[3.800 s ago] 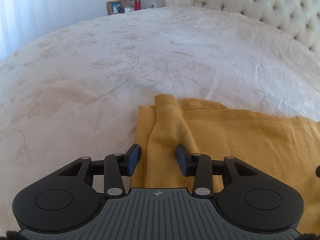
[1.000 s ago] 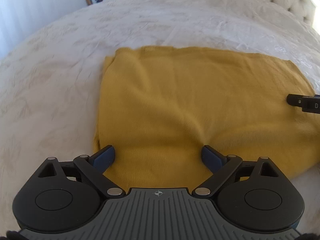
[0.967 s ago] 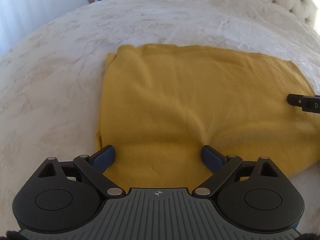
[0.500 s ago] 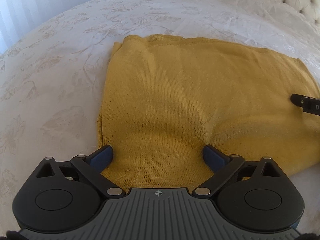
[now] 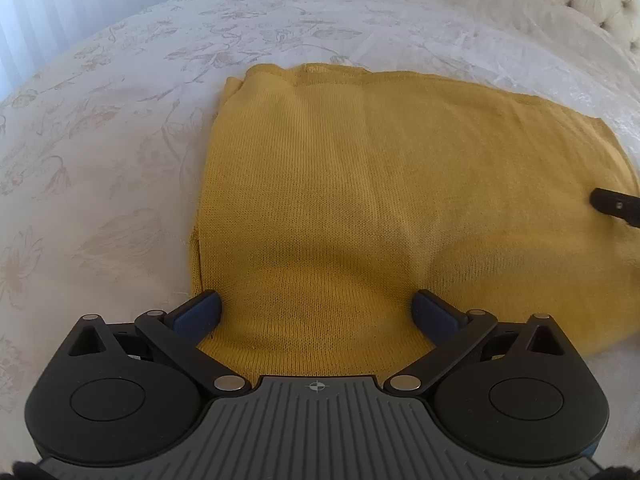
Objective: Fold small clothes
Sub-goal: 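Move the right gripper to the yellow sweater's side edge and close on it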
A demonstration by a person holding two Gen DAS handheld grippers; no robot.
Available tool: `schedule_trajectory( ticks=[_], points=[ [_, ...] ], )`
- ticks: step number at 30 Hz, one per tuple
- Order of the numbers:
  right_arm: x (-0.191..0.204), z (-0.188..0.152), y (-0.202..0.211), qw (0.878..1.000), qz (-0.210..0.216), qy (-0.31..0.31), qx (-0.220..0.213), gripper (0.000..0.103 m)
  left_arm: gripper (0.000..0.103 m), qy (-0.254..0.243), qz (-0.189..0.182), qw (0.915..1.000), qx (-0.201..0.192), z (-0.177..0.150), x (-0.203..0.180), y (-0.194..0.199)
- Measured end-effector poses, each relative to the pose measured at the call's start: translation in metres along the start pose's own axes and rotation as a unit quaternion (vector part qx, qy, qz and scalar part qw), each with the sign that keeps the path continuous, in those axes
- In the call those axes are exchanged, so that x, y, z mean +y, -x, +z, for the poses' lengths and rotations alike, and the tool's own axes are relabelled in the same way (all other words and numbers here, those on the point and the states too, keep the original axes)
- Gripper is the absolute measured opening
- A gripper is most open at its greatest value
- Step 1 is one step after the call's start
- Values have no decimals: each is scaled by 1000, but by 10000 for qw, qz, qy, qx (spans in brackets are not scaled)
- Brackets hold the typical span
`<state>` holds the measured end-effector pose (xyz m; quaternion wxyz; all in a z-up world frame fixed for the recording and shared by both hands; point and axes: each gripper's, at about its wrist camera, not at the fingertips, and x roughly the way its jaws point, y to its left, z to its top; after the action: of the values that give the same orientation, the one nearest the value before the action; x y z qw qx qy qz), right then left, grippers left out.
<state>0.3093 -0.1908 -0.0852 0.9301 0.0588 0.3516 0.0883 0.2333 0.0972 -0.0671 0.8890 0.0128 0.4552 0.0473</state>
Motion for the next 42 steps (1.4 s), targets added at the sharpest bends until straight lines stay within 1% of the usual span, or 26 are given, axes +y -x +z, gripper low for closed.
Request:
schedule_trajectory(
  ticks=[2,4,5,7,9,12,16,20,22,24,26,28,31,32,33,34,35,37,39,41,42],
  points=[
    [-18,5,12,9989,444,-118,97,102,103,-3,-12,10000,-26,-1,0,0],
    [-42,6,25,9962,696,-503,109,102,103,-9,-21,10000,-59,-2,0,0],
    [-55,4,31,9943,740,-757,135,102,103,-14,-21,10000,-81,-2,0,1],
    [-86,-3,38,9853,967,-1387,247,102,103,-18,-25,9999,-124,-4,0,1],
    [-112,-13,43,9714,1358,-1921,338,102,103,-20,-29,9999,-154,-4,0,2],
    [-132,-22,45,9563,1784,-2286,375,102,103,-28,-37,9998,-180,-5,0,2],
    [-133,-19,32,9472,2099,-2372,501,103,103,-30,-42,9998,-186,-5,0,2],
    [-121,-7,8,9434,2379,-2212,665,103,103,-29,-37,9998,-180,-5,0,2],
    [-113,0,-5,9431,2432,-2143,744,103,103,-22,-36,9998,-169,-5,0,2],
    [-107,8,-18,9398,2546,-2130,812,103,103,-24,-26,9999,-154,-4,-1,3],
    [-104,15,-28,9361,2616,-2192,855,103,103,-25,-22,9999,-137,-3,-1,3],
    [-102,20,-37,9332,2586,-2320,917,103,103,-45,-25,9999,-113,0,-1,2],
    [-100,22,-38,9352,2514,-2293,980,103,103,-77,-74,9999,-14,5,0,3],
    [-99,21,-37,9368,2526,-2207,991,103,100,-85,-95,9999,24,8,2,5],
    [-99,20,-36,9385,2545,-2106,1001,103,89,-80,-107,9999,21,11,2,10],
    [-99,20,-34,9405,2547,-2004,1021,102,87,-76,-98,9999,-4,13,2,15],
    [-97,20,-34,9429,2533,-1900,1036,99,83,-55,-103,9999,-75,16,2,21],
    [-96,20,-31,9474,2483,-1714,1068,94,83,33,-188,9995,-262,25,-1,33],
    [-100,20,-29,9503,2408,-1636,1105,83,83,160,-368,9984,-401,37,-8,39],
    [-107,20,-29,9543,2208,-1638,1173,55,83,282,-567,9969,-464,51,-16,38],
    [-113,19,-30,9542,2146,-1696,1213,48,83,335,-638,9963,-474,59,-20,35]
  ],
)
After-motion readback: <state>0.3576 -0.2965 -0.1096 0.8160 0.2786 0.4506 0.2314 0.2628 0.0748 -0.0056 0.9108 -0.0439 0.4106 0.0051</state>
